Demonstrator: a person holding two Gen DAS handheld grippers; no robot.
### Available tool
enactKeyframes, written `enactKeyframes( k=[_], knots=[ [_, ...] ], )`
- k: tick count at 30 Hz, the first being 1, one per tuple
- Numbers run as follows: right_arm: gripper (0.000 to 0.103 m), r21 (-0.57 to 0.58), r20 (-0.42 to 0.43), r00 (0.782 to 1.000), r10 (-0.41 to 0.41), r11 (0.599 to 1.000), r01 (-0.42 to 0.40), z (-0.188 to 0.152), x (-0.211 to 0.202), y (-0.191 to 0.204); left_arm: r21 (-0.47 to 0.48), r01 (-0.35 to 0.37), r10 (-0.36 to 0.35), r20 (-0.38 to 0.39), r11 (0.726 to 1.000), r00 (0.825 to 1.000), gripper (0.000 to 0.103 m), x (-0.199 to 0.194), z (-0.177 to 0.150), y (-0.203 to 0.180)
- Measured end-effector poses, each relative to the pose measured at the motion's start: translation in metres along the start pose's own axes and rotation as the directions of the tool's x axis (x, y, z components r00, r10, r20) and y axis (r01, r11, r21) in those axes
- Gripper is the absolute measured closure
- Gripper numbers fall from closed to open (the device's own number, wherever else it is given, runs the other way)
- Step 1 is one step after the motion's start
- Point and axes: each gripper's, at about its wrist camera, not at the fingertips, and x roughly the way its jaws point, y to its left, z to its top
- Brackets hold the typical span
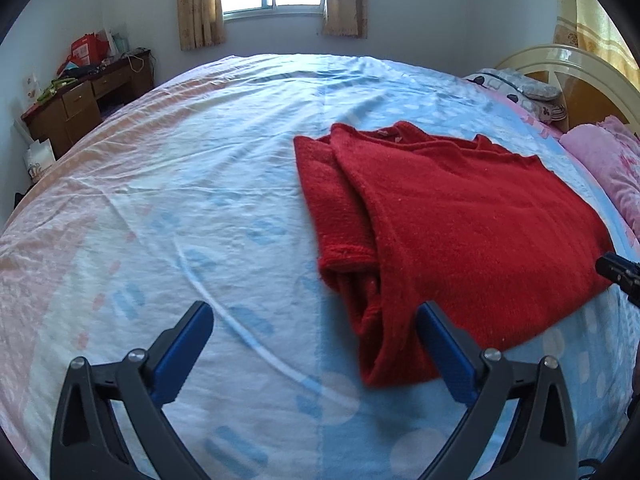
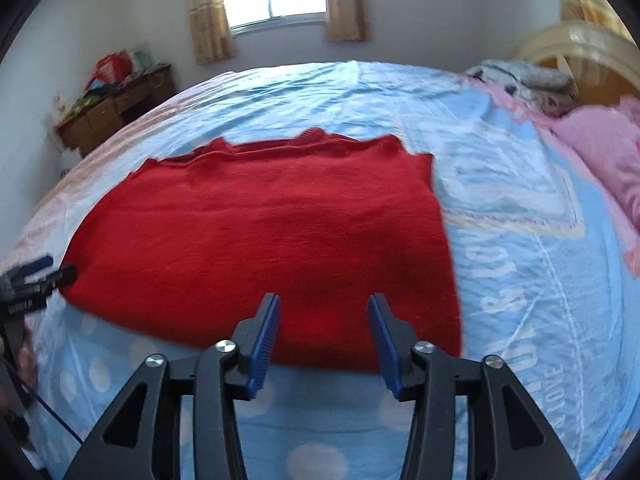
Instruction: Fold small clothes
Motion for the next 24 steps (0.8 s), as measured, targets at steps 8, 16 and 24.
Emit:
enactKeyframes(
  k=[8,16,24],
  knots=[
    [0.051,-0.137,-0.005,0.999,0.039,0.99,-0.039,-0.007,0.002,0.052,0.008,-0.011,0.011,0.003,1.0,1.0,0.0,-0.004,0.004,0.01],
    [0.051,-0.228,0.003,1.0,0.029,0.973,-0.027,-0.014,0.003,0.083,0.009,-0.012,0.012,0.014,1.0,1.0,0.0,-0.008,0.009,0.015],
    [0.048,-0.358,0.045,0.998,0.041,0.933,-0.022,-0.025,-0.005,0.121,0.017,-0.026,0.025,0.051,1.0,0.998,0.0,-0.011,0.017,0.024]
  ],
)
